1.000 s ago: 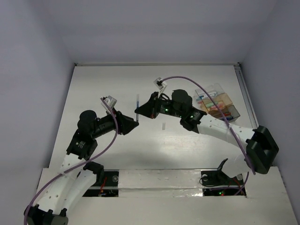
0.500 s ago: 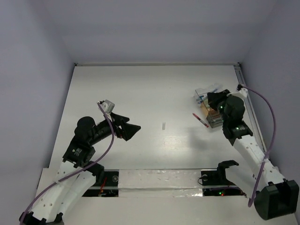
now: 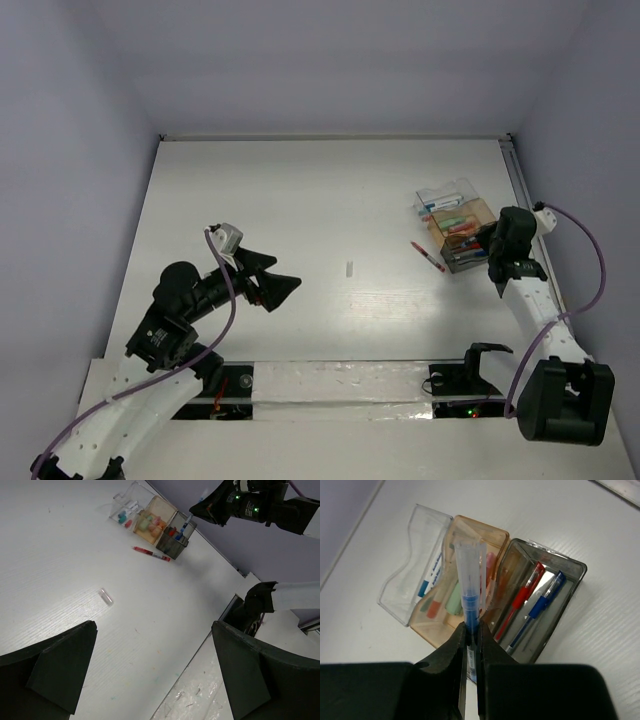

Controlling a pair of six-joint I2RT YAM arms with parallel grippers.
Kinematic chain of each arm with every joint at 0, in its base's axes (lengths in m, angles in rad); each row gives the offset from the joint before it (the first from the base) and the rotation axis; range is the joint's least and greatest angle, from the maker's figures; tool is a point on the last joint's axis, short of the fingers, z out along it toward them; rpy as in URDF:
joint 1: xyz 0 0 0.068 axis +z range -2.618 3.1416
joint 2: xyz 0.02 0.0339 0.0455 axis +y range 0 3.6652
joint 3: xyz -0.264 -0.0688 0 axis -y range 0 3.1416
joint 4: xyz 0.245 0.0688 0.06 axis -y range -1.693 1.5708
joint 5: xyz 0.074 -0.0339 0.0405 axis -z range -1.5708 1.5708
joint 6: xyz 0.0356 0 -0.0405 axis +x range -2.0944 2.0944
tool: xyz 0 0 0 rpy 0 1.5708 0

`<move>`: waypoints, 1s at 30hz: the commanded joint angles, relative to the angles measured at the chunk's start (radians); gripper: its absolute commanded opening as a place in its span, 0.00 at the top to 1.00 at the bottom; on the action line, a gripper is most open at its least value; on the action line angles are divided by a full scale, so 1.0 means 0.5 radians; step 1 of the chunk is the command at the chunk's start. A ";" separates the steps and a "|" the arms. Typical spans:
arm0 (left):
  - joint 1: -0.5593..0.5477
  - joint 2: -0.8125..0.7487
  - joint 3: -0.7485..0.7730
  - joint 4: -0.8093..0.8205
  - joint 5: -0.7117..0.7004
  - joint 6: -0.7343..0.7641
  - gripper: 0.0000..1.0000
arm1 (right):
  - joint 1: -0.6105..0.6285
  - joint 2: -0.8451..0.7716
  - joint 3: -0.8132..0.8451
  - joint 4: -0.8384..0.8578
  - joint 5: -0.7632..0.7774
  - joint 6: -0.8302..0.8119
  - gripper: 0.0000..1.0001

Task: Sort the stationery into containers
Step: Place the pen in the storage box.

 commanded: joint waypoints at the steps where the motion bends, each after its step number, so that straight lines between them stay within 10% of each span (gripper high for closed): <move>1: -0.040 -0.036 0.072 0.044 -0.046 0.021 0.01 | -0.019 0.031 -0.008 0.023 -0.036 0.029 1.00; 13: -0.096 -0.063 0.075 0.022 -0.088 0.018 0.01 | -0.080 0.225 -0.134 0.130 -0.177 0.198 0.96; 23: -0.096 -0.063 0.075 0.028 -0.085 0.015 0.01 | -0.080 0.167 -0.070 0.057 -0.208 0.128 0.50; 30: -0.096 -0.054 0.072 0.031 -0.082 0.015 0.01 | -0.080 -0.042 0.120 -0.054 -0.542 -0.286 0.57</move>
